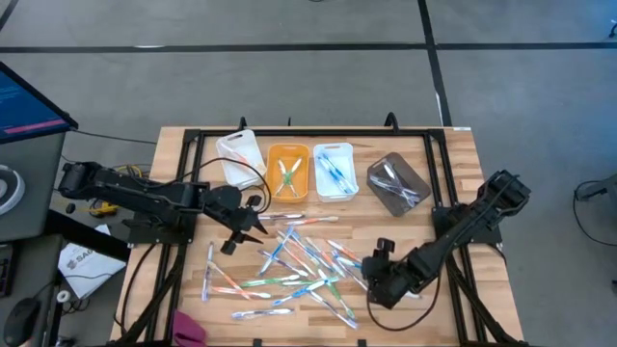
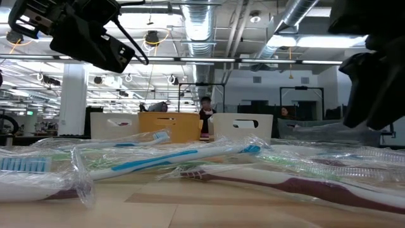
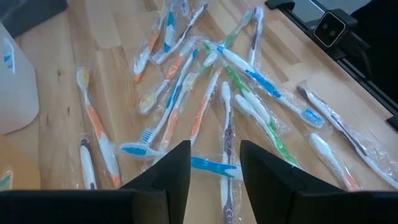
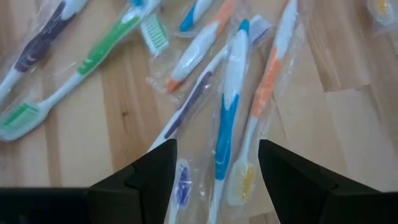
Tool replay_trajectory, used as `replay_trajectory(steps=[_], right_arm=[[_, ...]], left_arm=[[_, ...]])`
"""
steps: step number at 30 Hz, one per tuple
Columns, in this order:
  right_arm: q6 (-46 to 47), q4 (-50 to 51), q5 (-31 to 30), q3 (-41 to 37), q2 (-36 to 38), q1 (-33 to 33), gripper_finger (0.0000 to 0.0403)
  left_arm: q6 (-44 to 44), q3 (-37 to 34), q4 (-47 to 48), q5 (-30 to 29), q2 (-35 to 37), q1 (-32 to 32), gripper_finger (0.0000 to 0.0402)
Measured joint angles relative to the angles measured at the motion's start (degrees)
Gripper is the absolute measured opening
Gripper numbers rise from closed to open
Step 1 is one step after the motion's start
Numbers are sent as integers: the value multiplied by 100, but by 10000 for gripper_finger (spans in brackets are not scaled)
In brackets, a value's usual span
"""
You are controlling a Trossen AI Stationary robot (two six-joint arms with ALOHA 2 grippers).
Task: Pick & Place Toothbrushes
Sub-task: Put the white blue toothbrush into the right white bin
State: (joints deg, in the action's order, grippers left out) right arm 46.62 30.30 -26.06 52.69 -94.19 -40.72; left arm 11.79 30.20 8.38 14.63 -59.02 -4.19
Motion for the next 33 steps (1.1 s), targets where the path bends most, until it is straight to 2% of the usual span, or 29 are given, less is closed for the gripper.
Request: replay_trajectory(steps=[4,13,17,33], right_arm=[[2,-82,-270,-124,2,-4,221],[296,-138,-298,-155,2,-15,221],[297,-120,-555,-155,2,-2,221],[301,-334,-554,-157,2,25,221]], left_arm=[[161,0,-109,0,2,2,131],[295,0,-179,0,2,2,131],[295,0,-207,0,2,2,131],[297,0,-251,-2,2,2,131]])
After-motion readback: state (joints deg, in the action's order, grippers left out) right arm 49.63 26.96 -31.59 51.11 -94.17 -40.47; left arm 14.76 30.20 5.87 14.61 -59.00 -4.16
